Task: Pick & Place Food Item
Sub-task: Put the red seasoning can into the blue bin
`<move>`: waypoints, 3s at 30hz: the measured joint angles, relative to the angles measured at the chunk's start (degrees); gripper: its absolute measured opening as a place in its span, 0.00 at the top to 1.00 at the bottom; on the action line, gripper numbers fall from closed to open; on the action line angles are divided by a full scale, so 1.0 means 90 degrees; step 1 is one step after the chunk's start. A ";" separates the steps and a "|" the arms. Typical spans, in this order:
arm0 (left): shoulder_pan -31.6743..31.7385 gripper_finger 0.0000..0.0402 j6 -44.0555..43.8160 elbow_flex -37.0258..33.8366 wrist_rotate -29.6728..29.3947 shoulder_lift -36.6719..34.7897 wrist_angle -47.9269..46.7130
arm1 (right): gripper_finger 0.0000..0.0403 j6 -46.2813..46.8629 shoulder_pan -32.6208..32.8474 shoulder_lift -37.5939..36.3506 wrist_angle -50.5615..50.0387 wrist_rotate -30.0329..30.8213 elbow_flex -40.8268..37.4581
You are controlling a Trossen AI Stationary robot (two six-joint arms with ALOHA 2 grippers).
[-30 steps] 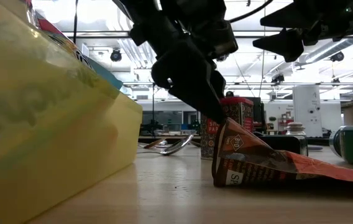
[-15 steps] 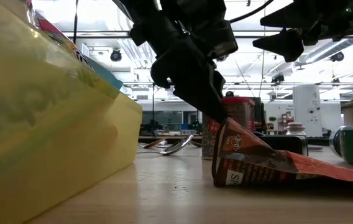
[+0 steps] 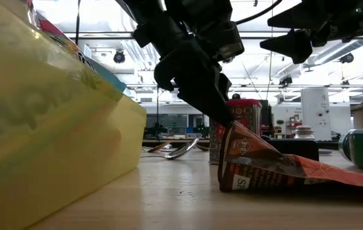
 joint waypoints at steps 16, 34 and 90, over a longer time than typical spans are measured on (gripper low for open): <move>0.0000 0.49 0.0000 0.0000 0.0002 -0.0005 -0.0001 | 0.13 0.0000 -0.0001 0.0000 0.0000 -0.0002 0.0000; -0.0117 0.48 -0.1425 -0.0007 -0.1574 -0.1856 -0.1452 | 0.13 0.0000 0.0000 -0.0002 0.0001 -0.0002 0.0000; -0.6285 0.48 -1.8535 -0.1143 -0.2966 -0.2805 -0.7828 | 0.13 0.0000 -0.0002 0.0002 -0.0126 0.0000 0.0000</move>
